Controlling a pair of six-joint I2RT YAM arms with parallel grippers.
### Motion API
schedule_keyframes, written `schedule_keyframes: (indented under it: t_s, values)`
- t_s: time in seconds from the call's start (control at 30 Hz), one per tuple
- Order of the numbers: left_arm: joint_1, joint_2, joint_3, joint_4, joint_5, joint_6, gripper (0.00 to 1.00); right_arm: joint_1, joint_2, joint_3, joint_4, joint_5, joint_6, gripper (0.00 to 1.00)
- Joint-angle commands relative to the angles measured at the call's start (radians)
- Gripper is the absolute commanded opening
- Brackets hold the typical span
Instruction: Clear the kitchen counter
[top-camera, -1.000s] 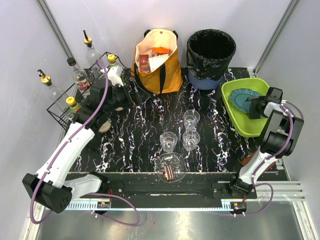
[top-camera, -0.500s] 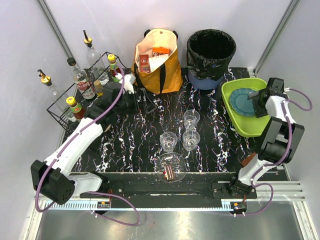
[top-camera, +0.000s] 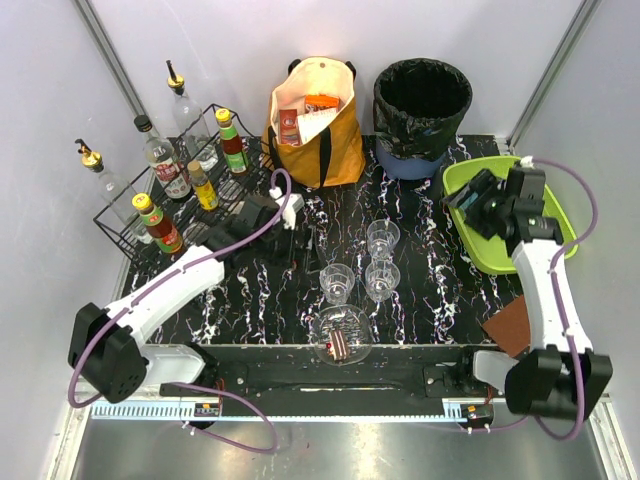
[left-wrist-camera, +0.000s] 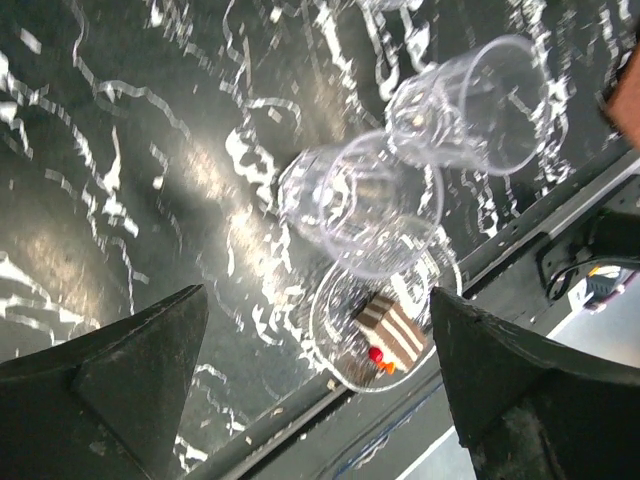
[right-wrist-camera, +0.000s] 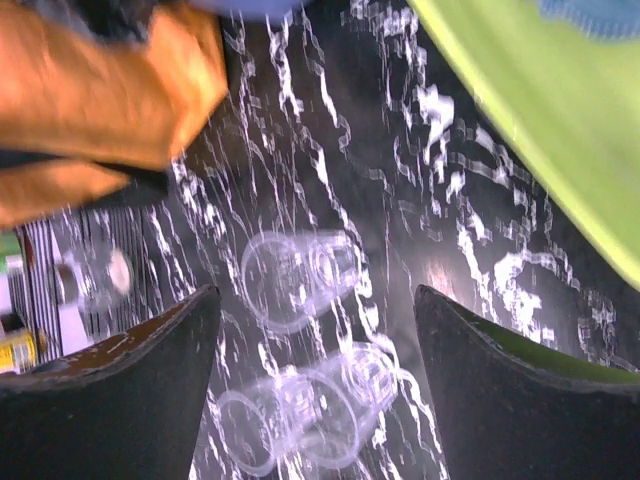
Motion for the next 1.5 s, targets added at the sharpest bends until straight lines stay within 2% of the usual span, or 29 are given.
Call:
schedule_keyframes:
  t_s: [0.0, 0.13, 0.27, 0.37, 0.53, 0.77, 0.97, 1.07, 1.23, 1.4, 1.47]
  values:
    - [0.0, -0.103, -0.061, -0.091, -0.067, -0.005, 0.96, 0.016, -0.123, -0.148, -0.117, -0.165, -0.056, 0.83]
    - [-0.003, -0.188, -0.15, -0.126, -0.078, -0.057, 0.97, 0.027, -0.222, -0.237, -0.262, -0.231, -0.102, 0.83]
    - [-0.019, -0.24, -0.263, -0.061, -0.02, -0.136, 0.95, 0.034, -0.274, -0.3, -0.338, -0.268, -0.113, 0.83]
    - [-0.057, -0.266, -0.374, 0.076, -0.02, -0.211, 0.9, 0.034, -0.296, -0.325, -0.34, -0.264, -0.104, 0.82]
    - [-0.095, -0.257, -0.544, 0.367, -0.035, -0.359, 0.69, 0.034, -0.293, -0.297, -0.355, -0.245, -0.096, 0.8]
    - [-0.186, -0.185, -0.666, 0.674, -0.115, -0.491, 0.59, 0.034, -0.32, -0.262, -0.381, -0.222, -0.09, 0.8]
    - [-0.246, -0.131, -0.672, 0.697, -0.167, -0.473, 0.54, 0.034, -0.349, -0.254, -0.384, -0.196, -0.065, 0.8]
    - [-0.263, -0.081, -0.669, 0.71, -0.155, -0.447, 0.44, 0.034, -0.351, -0.256, -0.384, -0.193, -0.059, 0.8]
    - [-0.284, 0.022, -0.638, 0.674, -0.152, -0.44, 0.36, 0.034, -0.345, -0.247, -0.376, -0.191, -0.057, 0.8]
    - [-0.299, 0.053, -0.629, 0.682, -0.161, -0.43, 0.23, 0.034, -0.346, -0.245, -0.366, -0.182, -0.05, 0.8]
    - [-0.299, 0.044, -0.626, 0.667, -0.168, -0.417, 0.15, 0.034, -0.342, -0.243, -0.366, -0.179, -0.047, 0.8]
